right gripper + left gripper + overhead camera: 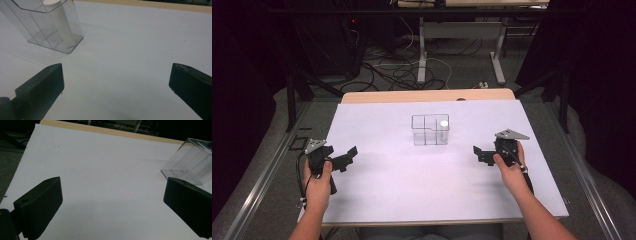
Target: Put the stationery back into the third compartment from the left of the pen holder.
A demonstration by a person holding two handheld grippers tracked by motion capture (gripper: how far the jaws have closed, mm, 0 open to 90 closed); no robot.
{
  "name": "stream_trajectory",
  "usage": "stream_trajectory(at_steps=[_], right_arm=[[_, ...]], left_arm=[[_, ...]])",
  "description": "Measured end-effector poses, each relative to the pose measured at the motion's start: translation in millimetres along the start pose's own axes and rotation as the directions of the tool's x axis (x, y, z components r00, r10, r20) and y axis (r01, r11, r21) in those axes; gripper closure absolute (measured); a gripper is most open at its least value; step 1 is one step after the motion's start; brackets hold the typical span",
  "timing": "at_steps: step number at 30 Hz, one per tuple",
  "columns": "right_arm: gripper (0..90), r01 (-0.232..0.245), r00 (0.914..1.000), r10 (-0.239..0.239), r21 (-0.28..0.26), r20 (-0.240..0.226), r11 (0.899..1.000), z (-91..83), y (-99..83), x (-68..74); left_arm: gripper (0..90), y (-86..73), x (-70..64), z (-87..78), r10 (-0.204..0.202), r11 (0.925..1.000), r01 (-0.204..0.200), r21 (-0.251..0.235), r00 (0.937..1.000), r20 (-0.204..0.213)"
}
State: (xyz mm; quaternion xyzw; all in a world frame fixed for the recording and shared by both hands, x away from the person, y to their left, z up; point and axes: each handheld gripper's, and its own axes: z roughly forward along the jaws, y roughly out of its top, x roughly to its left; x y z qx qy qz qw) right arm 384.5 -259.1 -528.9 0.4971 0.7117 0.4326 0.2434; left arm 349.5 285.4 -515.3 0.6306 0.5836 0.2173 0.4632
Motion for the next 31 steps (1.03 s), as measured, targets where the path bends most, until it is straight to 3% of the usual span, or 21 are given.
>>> stream_trajectory(at_steps=[8,16,31], right_arm=[[0.0,-0.008,0.9999,0.008,0.010,0.008,1.000,3.7,-3.2,-3.1],[0.0,-0.001,0.9999,0.001,0.025,0.012,1.000,6.2,-4.9,-2.8],[0.0,0.001,0.9999,-0.002,0.054,0.016,0.999,9.0,-8.1,-4.8]], left_arm=[[2.8,-9.7,8.9,5.4,-0.015,0.9995,0.016,0.028,0.9996,-0.023],[2.8,-14.6,12.1,12.1,0.000,0.9979,0.003,0.065,0.9991,-0.042],[3.4,-16.7,16.8,14.6,-0.005,0.9974,0.009,0.071,0.9983,-0.059]])
